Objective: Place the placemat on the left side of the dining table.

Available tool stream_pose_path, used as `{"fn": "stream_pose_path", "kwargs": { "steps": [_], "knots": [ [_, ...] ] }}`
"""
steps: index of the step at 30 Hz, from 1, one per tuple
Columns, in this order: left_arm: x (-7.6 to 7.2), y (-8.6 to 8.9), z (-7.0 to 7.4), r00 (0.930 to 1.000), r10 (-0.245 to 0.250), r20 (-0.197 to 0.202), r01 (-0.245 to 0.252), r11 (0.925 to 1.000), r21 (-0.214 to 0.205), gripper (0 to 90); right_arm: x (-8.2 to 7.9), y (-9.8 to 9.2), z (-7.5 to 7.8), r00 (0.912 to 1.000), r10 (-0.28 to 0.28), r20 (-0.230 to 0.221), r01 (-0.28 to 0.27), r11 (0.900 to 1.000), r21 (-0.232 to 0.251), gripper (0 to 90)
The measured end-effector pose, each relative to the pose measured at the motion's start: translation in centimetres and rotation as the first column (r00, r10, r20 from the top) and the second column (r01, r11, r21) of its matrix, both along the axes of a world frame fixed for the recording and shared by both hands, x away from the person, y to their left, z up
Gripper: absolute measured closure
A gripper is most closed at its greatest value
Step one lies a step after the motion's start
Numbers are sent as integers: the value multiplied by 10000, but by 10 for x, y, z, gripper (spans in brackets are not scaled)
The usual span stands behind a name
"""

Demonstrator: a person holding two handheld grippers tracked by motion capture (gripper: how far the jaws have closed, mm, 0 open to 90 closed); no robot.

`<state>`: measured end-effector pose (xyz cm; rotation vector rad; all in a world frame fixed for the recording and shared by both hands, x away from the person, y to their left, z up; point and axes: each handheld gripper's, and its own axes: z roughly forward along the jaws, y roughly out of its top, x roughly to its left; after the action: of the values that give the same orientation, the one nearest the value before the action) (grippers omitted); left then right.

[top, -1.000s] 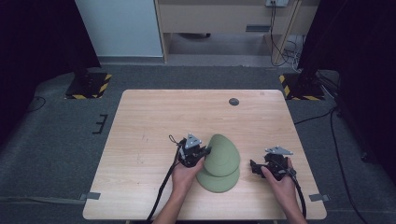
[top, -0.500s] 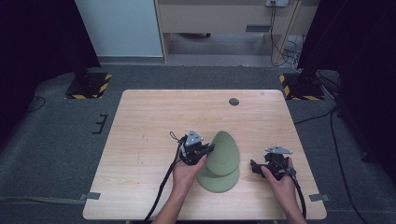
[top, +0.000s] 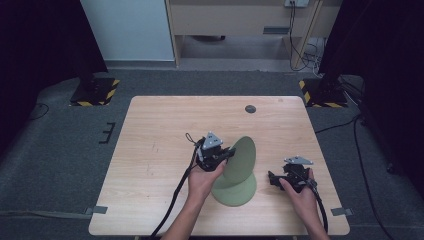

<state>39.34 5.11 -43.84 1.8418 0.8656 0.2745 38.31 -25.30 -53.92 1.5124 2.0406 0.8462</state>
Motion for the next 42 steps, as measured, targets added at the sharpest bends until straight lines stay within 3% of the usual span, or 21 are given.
{"fn": "stream_pose_path", "kwargs": {
  "steps": [6, 10, 15, 23, 26, 31, 42],
  "knots": [
    [5, 4, 12, 9998, 149, 108, -151, 9998, 127, 854, 0, 0, 0, 10000, 8, 14, -8, 10000, -10, 17],
    [11, 9, 22, 9991, 342, 259, -352, 9985, 421, 854, 0, 0, 0, 10000, -36, -6, 36, 10000, 1, 13],
    [23, 13, 30, 9980, 586, 218, -594, 9975, 388, 854, 1, 0, 0, 10000, -15, -21, 15, 10000, -1, 9],
    [31, 10, 31, 9967, 785, 207, -795, 9954, 542, 854, 1, -1, 0, 10000, -11, -13, 11, 10000, -12, 9],
    [33, 9, 32, 9962, 856, 182, -863, 9955, 397, 854, 2, -1, 0, 10000, -7, -25, 7, 10000, 6, 9],
    [42, 4, 35, 9954, 880, 370, -907, 9927, 793, 854, 2, -1, 0, 10000, -8, -21, 8, 10000, 12, 9],
    [55, -9, 39, 9943, 1010, 353, -1038, 9903, 926, 854, 2, -1, 0, 10000, -2, -14, 2, 10000, 7, 8]
  ]
}}
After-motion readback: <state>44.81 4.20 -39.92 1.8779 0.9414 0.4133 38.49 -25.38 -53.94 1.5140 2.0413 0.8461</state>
